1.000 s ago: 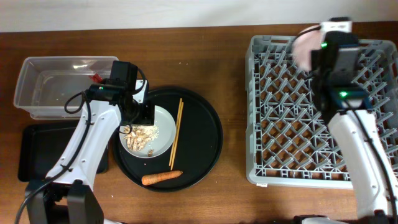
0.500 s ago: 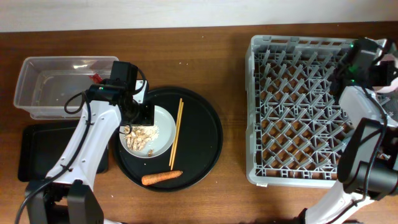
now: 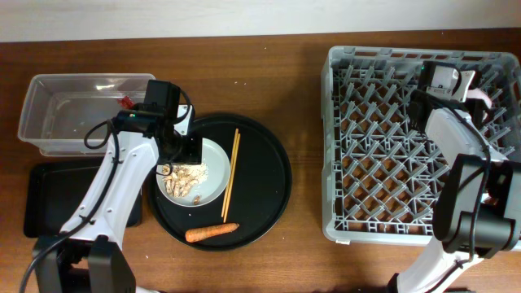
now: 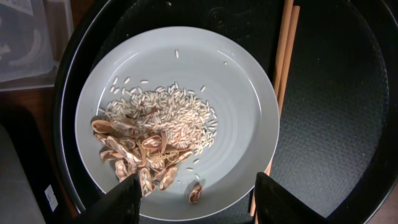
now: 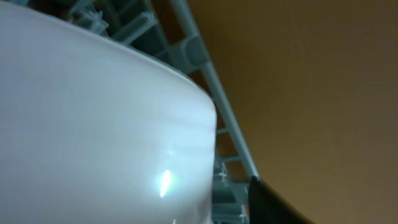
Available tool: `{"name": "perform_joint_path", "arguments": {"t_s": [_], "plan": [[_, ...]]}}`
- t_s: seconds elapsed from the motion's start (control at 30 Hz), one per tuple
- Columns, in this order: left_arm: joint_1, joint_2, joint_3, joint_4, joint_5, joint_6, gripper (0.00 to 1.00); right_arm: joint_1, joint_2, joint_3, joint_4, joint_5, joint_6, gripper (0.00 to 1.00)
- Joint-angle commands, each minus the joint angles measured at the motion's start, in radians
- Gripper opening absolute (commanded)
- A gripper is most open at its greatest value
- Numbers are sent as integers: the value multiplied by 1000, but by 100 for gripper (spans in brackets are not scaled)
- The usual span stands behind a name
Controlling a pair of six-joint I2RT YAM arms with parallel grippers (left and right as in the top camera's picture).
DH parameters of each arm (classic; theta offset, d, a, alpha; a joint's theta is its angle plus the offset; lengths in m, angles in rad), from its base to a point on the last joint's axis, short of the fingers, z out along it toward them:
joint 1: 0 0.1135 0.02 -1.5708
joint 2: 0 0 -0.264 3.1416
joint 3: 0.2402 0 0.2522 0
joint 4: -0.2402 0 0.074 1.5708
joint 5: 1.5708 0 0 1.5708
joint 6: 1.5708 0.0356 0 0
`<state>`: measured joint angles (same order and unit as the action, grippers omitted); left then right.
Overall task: Sort waste into correct bins and load items into the dishwasher rack
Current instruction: 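Carry the pink bowl to the rack's back corner and release it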
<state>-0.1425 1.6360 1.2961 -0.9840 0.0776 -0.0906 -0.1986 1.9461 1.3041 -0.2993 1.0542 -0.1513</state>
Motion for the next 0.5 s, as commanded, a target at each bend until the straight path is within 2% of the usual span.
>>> {"name": "perform_joint_path", "arguments": {"t_s": [0.0,0.23,0.27,0.33,0.4,0.47], "plan": [[3,-17,1,-1,4,-2,58,22,-66,-5,-42,-69,60,56],[3,-17,1,-1,4,-2,58,22,-264,-5,-239,-454,60,63],[3,-17,1,-1,4,-2,58,22,-305,-4,-277,-532,60,68],[3,-17,1,-2,4,-2,64,30,-359,-4,-327,-710,60,74],[3,-17,1,-2,4,-2,68,64,-410,-4,-366,-943,60,75],[3,-17,1,-9,4,-2,72,142,-433,-4,-402,-1094,94,75]]}}
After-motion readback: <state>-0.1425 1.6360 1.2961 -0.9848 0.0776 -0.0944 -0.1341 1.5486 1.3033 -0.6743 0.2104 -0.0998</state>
